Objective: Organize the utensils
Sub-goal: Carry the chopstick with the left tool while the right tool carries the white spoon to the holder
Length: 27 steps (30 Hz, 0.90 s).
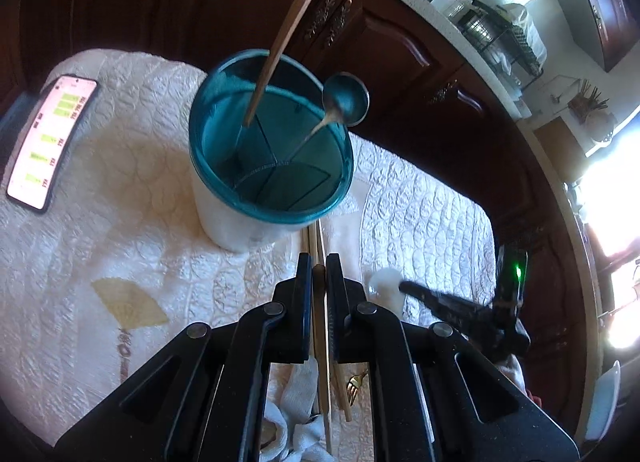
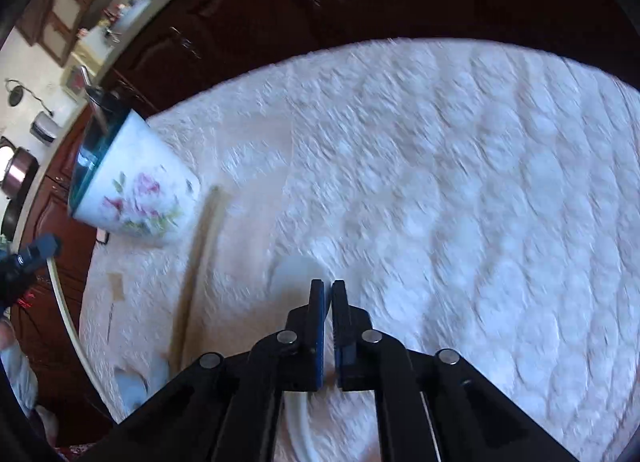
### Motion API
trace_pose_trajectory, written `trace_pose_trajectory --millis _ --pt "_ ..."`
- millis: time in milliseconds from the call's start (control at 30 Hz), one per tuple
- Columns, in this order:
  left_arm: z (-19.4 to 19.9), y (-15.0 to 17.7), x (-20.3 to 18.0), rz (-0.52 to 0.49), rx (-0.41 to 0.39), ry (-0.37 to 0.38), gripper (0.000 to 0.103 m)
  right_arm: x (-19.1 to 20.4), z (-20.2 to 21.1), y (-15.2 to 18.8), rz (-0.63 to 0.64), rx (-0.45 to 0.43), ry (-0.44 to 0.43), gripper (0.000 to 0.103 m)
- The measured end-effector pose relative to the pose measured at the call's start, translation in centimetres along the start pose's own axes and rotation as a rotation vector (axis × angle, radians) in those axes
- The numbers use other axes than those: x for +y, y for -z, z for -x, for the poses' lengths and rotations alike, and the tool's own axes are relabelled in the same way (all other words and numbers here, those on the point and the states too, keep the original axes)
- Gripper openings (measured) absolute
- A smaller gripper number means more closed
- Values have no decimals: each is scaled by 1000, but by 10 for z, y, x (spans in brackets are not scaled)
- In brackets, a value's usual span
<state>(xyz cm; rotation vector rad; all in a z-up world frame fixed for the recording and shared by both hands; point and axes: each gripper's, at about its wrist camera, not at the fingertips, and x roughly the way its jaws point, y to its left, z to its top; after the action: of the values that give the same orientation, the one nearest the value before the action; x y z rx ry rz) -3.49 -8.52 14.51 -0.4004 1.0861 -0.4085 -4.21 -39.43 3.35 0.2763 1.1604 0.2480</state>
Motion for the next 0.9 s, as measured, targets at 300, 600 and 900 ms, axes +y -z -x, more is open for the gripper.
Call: trace_pose_trajectory --millis 300,600,900 --pt "16 -2 -6 -30 -44 -10 6 5 28 78 36 20 -36 31" --pt "24 0 -15 -60 -65 -17 5 37 10 110 21 31 -149 30" --pt "44 -1 -18 -74 -80 8 5 38 41 112 50 -66 -154 6"
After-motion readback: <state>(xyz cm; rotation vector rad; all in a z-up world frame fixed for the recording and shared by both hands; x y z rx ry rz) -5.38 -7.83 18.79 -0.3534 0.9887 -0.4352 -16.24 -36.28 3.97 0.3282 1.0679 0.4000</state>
